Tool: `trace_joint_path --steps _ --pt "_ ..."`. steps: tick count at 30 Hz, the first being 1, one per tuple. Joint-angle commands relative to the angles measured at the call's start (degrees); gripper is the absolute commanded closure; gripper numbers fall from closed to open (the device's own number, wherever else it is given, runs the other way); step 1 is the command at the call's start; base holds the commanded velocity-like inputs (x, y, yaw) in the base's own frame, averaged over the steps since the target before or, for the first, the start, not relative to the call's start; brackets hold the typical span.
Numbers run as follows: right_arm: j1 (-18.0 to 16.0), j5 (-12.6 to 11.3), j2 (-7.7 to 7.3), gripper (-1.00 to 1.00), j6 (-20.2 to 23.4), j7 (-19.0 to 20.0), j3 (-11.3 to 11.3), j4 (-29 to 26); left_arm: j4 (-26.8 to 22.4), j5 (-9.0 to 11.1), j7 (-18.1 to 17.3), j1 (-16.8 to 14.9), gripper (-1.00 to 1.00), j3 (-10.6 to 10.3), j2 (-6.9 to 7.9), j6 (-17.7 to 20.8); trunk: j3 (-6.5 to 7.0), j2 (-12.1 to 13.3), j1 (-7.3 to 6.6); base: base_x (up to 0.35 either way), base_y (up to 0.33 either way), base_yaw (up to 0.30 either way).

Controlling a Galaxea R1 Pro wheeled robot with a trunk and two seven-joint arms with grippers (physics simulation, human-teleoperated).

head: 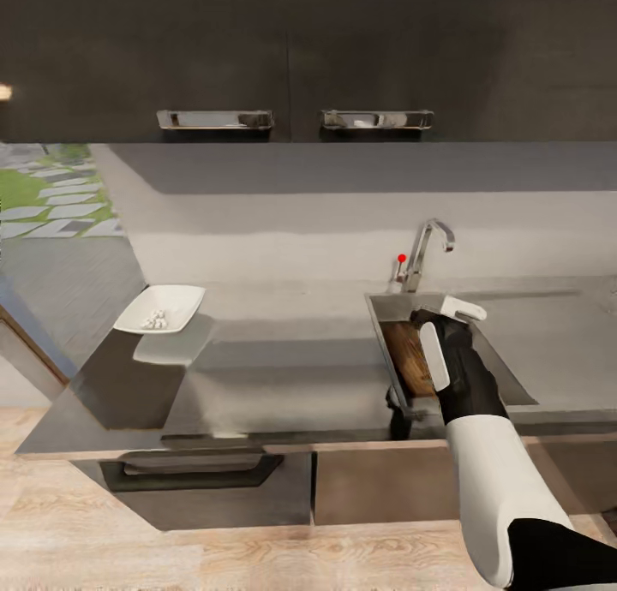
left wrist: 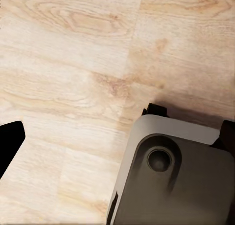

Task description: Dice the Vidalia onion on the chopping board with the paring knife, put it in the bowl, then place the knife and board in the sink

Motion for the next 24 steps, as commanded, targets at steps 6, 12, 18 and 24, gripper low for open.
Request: trace_joint_path --steps 6,12,18,24 --pt "-0.05 -0.58 -5.03 -1.0 3.3 9.92 0.1 -0.14 0.01 0.39 0.21 -0.03 -1.0 -0.5 0.0 -0.15 -0.09 -0.08 -0.02 -0.339 0.0 0.0" --pt "-0.05 -0.41 -6.34 -1.0 6.13 17.47 0.14 -0.24 0.01 0.39 0.21 -0.03 -1.0 -0.5 -0.08 -0.15 -0.09 -0.08 -0.02 -0.339 0.0 0.0" --pt "-0.06 -0.37 -6.44 -1.0 6.87 18.43 1.71 -2.25 0.01 0.39 0.21 -0.03 -1.0 -0.5 -0.08 -0.15 -0.09 -0.08 -0.02 -0.34 0.0 0.0" --pt "-0.06 -0.49 -6.44 -1.0 7.0 18.5 5.59 -3.72 0.01 0.39 0.21 -0.03 -1.0 -0.5 -0.08 -0.15 -0.09 -0.08 -0.02 -0.34 0.0 0.0"
